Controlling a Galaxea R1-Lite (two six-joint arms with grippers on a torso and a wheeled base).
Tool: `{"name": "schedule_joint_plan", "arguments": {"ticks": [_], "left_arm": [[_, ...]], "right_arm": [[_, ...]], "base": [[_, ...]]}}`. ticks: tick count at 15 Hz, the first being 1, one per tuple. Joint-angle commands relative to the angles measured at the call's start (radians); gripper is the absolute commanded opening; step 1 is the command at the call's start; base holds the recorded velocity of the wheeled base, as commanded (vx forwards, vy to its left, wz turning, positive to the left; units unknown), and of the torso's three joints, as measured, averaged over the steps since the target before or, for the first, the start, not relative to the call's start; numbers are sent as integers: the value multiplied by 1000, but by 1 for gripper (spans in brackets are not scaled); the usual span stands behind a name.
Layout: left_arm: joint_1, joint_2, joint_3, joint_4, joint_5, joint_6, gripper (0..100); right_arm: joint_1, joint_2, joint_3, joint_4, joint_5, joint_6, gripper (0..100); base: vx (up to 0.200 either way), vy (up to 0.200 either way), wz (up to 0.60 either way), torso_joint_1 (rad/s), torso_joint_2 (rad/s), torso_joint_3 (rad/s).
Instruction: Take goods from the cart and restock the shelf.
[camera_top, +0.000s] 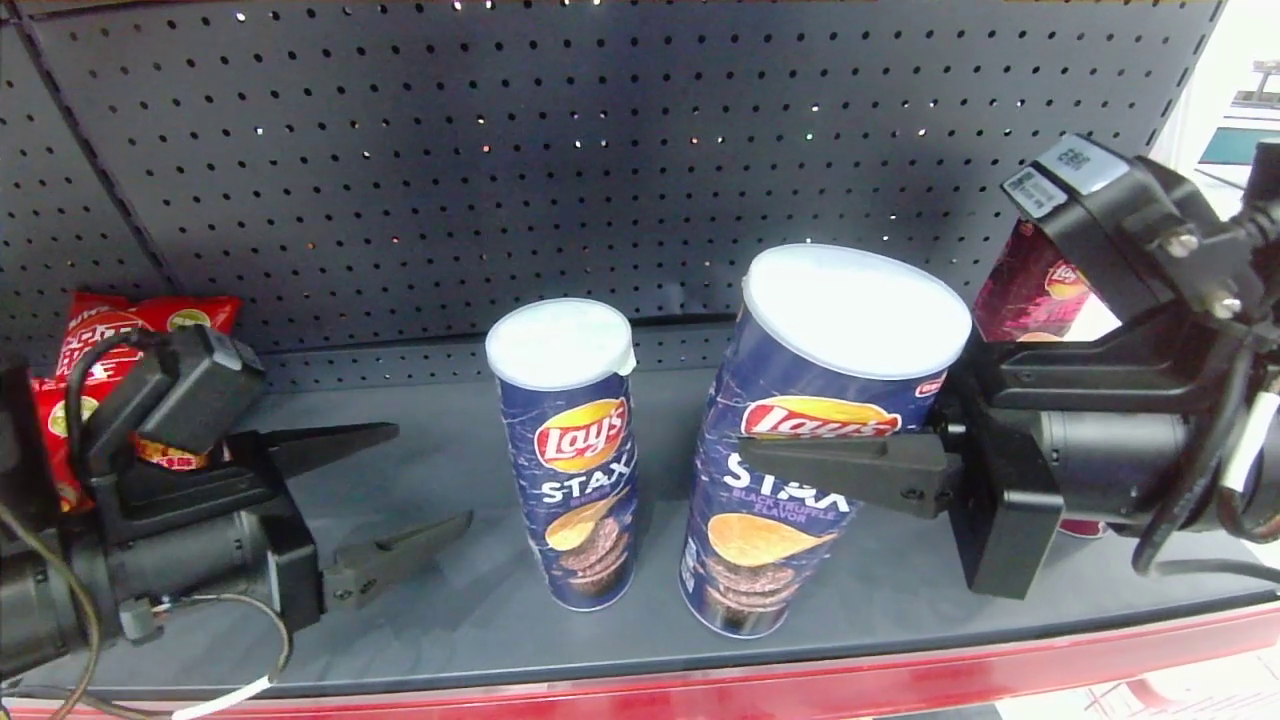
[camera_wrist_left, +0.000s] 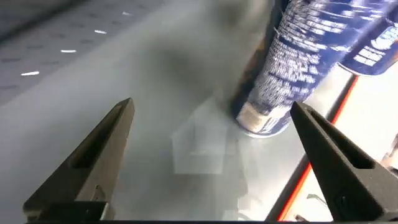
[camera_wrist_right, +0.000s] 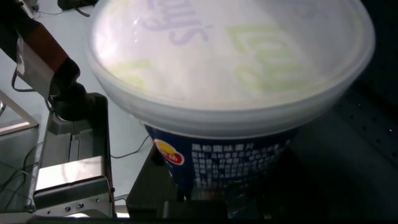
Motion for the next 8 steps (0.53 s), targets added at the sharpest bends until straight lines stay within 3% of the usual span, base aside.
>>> {"name": "schedule_joint_plan", "arguments": {"ticks": [1, 4, 6, 8], "left_arm": [[98, -196, 67, 17, 0, 0, 100], [230, -386, 142, 71, 1, -2, 100], [310, -519, 221, 71, 0, -36, 100], [336, -628, 325, 71, 0, -33, 100]], "right_arm": [[-2, 6, 2, 0, 0, -1, 0], [-36, 6, -2, 0, 3, -1, 0], [-56, 7, -18, 0, 5, -1, 0], [-70, 6, -24, 0, 5, -1, 0]], "base": [[0, 0, 0, 0, 0, 0], [0, 0, 0, 0, 0, 0], [0, 0, 0, 0, 0, 0], [0, 0, 0, 0, 0, 0]]}}
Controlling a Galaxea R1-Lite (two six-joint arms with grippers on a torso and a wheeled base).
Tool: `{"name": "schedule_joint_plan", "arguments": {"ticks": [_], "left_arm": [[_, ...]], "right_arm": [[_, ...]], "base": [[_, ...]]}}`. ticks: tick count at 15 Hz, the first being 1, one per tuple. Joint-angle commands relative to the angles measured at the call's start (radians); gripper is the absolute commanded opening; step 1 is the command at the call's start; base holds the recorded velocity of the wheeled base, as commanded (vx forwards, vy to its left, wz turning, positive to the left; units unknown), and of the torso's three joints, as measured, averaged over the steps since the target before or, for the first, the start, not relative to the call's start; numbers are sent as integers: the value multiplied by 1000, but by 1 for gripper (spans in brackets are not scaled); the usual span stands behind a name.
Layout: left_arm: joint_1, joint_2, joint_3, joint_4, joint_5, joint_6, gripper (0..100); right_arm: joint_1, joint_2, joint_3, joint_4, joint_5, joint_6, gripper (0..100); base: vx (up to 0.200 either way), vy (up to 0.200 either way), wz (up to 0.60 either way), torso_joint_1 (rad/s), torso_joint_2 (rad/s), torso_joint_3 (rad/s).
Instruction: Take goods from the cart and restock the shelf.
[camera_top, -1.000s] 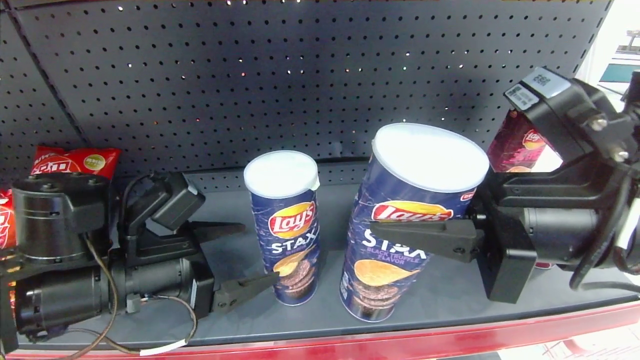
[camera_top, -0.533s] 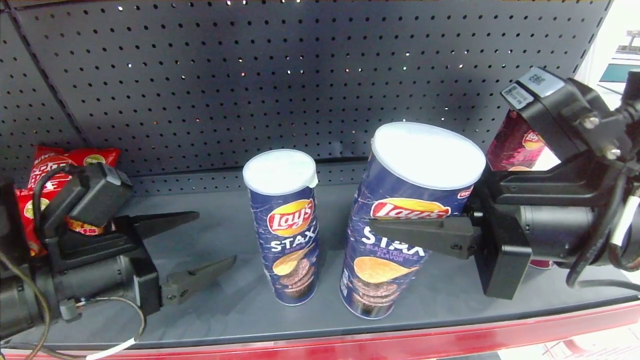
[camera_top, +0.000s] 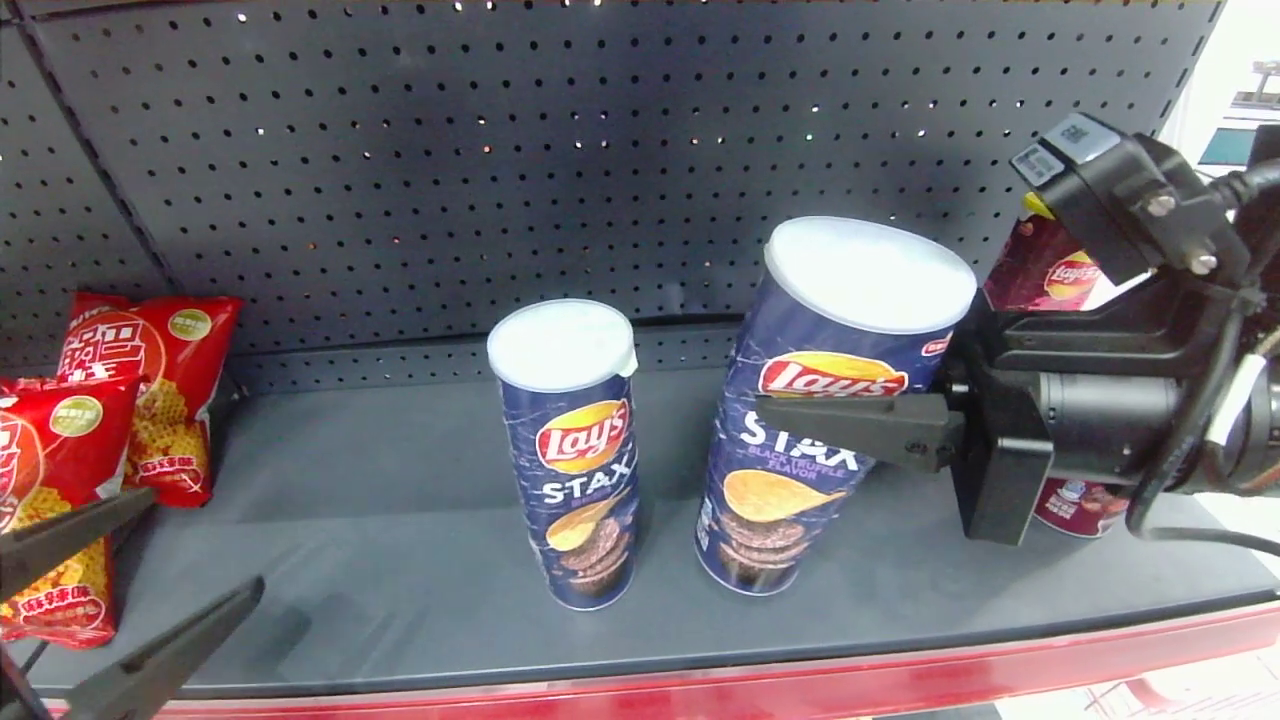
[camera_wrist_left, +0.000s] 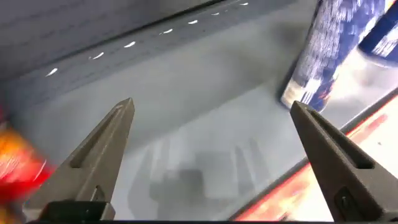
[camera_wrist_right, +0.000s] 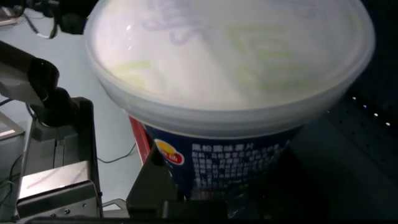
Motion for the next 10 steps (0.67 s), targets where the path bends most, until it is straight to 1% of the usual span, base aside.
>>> {"name": "schedule_joint_plan", "arguments": {"ticks": [1, 2, 3, 4, 5, 6, 7, 8, 9, 10], "left_arm": [[47, -219, 158, 3, 0, -3, 100], [52, -277, 210, 6, 3, -5, 100], [59, -329, 218, 45, 12, -6, 100], [63, -406, 218, 165, 47, -16, 100], [63, -498, 216, 283, 77, -37, 100], [63, -647, 209, 440, 98, -58, 100], [63, -705, 187, 473, 115, -80, 100], [63, -699, 199, 447, 164, -81, 100], [61, -699, 201, 444, 179, -81, 100], [61, -699, 202, 444, 182, -81, 100]], "right_arm": [[-19, -5, -3, 0, -1, -1, 0], [-29, -5, -6, 0, 1, 1, 0], [-30, -5, -9, 0, -1, 1, 0], [-32, -5, -15, 0, -1, 1, 0], [-32, -3, -18, 0, -1, 1, 0], [-32, -3, -20, 0, -1, 1, 0], [-33, -8, -17, 0, -1, 1, 0], [-33, -14, -9, 0, -1, -1, 0], [-33, -19, -8, 0, -1, -1, 0], [-32, -19, -9, 0, -2, 1, 0]], "base": [[0, 0, 0, 0, 0, 0], [0, 0, 0, 0, 0, 0], [0, 0, 0, 0, 0, 0], [0, 0, 0, 0, 0, 0], [0, 0, 0, 0, 0, 0], [0, 0, 0, 0, 0, 0], [0, 0, 0, 0, 0, 0], [0, 0, 0, 0, 0, 0], [0, 0, 0, 0, 0, 0], [0, 0, 0, 0, 0, 0]]}}
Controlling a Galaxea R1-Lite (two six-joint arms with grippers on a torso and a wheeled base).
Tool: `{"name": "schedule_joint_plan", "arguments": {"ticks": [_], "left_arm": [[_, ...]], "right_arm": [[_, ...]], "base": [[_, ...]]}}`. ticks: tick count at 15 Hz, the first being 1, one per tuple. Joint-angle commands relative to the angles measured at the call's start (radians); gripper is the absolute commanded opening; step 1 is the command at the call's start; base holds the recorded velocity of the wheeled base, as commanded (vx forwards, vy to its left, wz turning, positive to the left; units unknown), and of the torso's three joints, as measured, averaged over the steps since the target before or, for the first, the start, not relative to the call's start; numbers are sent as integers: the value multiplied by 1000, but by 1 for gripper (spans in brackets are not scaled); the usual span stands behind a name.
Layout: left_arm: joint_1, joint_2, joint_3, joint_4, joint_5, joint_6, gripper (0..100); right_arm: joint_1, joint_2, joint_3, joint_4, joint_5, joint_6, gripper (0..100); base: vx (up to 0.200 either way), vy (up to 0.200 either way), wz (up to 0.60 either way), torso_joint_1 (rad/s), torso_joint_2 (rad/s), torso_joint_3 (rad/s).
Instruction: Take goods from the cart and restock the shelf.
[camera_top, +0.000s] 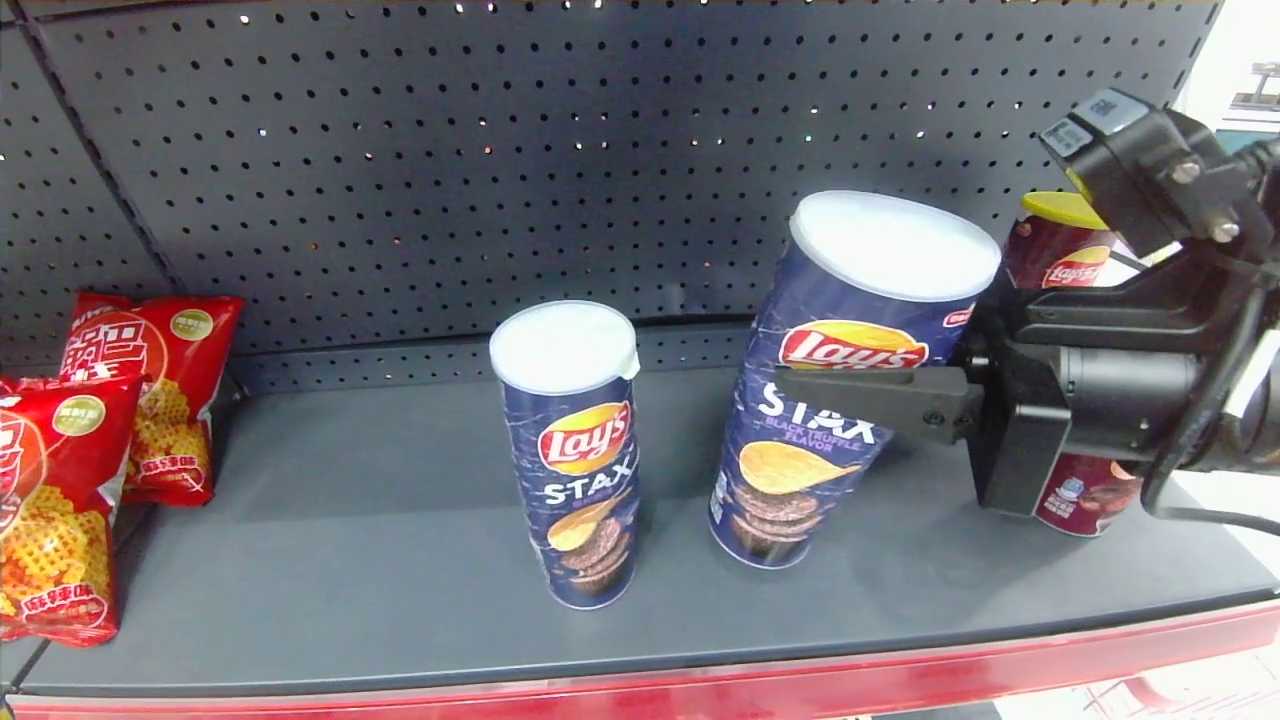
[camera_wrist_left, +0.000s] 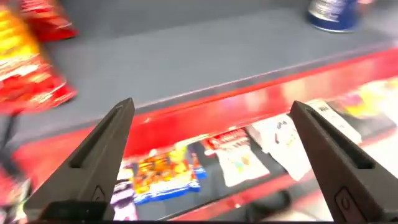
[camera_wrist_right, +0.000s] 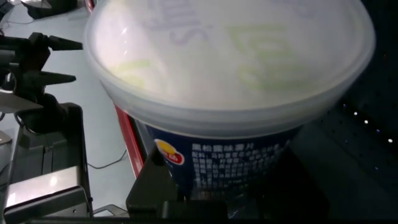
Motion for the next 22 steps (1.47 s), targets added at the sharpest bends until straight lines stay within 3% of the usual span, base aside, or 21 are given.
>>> {"name": "schedule_joint_plan", "arguments": {"ticks": [1, 5, 6, 9, 16, 22], "left_arm": [[1, -73, 1, 8, 13, -3, 100], [1, -73, 16, -32, 237, 0, 100], [-1, -73, 18, -5, 288, -5, 100], [-2, -70, 15, 21, 283, -34, 100], [-2, -71, 15, 20, 283, -38, 100], [-2, -71, 15, 20, 283, -38, 100]], "right_arm": [[2, -8, 1, 0, -1, 0, 0], [0, -37, 4, 2, -5, 0, 0], [0, -40, 6, 2, -5, 4, 0], [-1, -46, 4, 2, -5, 13, 0], [-8, -21, 18, -1, -60, 13, 0], [-115, 29, -34, 0, -68, 13, 0]], "base": [[0, 0, 0, 0, 0, 0], [0, 0, 0, 0, 0, 0], [0, 0, 0, 0, 0, 0], [0, 0, 0, 0, 0, 0], [0, 0, 0, 0, 0, 0], [0, 0, 0, 0, 0, 0]]}}
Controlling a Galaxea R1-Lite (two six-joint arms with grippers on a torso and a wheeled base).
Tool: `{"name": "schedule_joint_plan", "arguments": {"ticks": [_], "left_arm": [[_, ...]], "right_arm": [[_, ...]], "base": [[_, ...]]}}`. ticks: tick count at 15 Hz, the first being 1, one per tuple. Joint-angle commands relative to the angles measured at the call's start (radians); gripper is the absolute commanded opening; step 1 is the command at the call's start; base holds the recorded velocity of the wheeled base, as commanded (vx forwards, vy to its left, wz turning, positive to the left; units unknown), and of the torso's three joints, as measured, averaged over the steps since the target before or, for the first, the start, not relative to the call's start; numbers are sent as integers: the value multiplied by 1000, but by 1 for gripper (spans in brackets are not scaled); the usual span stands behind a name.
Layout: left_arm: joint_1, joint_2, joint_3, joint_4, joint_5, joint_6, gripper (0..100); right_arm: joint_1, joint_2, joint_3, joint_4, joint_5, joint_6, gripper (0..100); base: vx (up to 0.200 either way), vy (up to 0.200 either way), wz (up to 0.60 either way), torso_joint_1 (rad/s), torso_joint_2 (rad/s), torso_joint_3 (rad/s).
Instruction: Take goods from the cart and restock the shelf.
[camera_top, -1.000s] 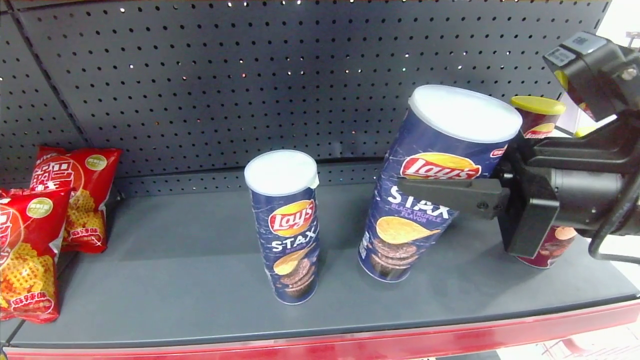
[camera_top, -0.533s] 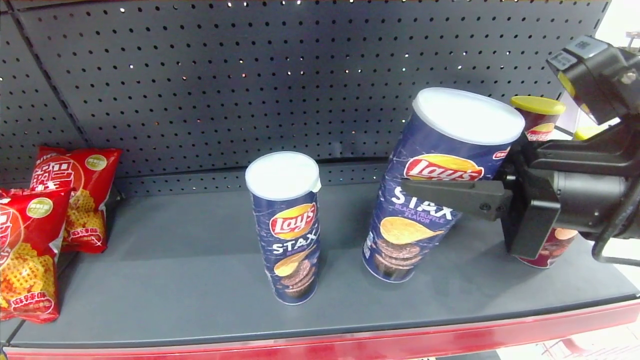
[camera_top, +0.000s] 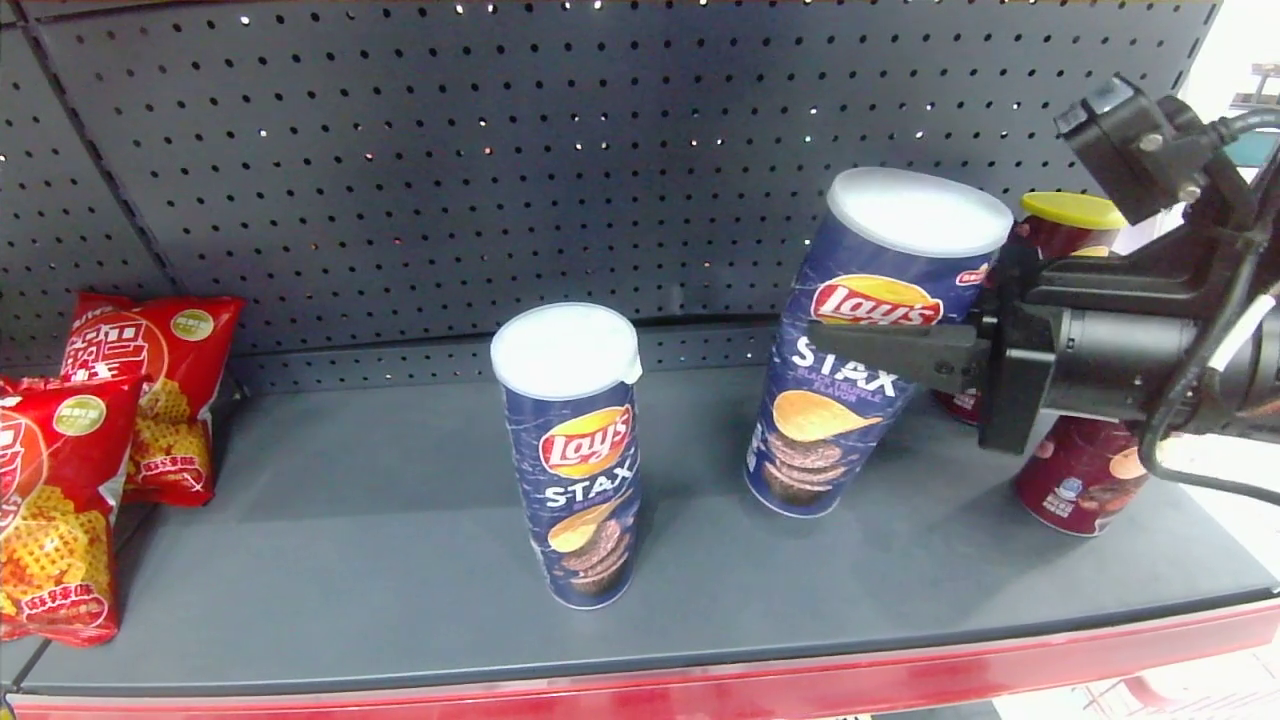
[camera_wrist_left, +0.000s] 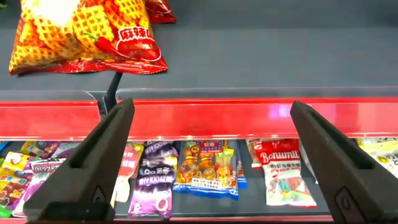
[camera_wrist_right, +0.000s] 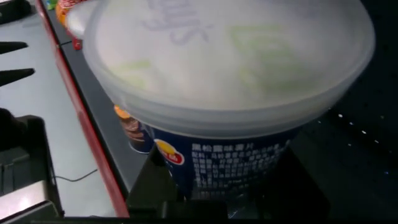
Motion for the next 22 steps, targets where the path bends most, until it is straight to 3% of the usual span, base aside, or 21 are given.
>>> {"name": "schedule_joint_plan", "arguments": {"ticks": [1, 5, 11, 14, 18, 22], "left_arm": [[0, 5, -1, 0, 0, -1, 100], [0, 5, -1, 0, 0, -1, 100], [0, 5, 1, 0, 0, -1, 100], [0, 5, 1, 0, 0, -1, 100], [0, 5, -1, 0, 0, -1, 100], [0, 5, 1, 0, 0, -1, 100]], "right_arm": [[-37, 35, -30, 0, 2, -5, 0], [-28, 116, -87, 0, 13, -6, 0], [65, 429, -395, -25, 149, -75, 0], [67, 526, -432, -25, 255, -146, 0], [76, 581, -481, -17, 281, -144, 0], [49, 610, -593, 104, 378, -144, 0]], "base": [[0, 0, 0, 0, 0, 0], [0, 0, 0, 0, 0, 0], [0, 0, 0, 0, 0, 0], [0, 0, 0, 0, 0, 0], [0, 0, 0, 0, 0, 0], [0, 0, 0, 0, 0, 0]]}}
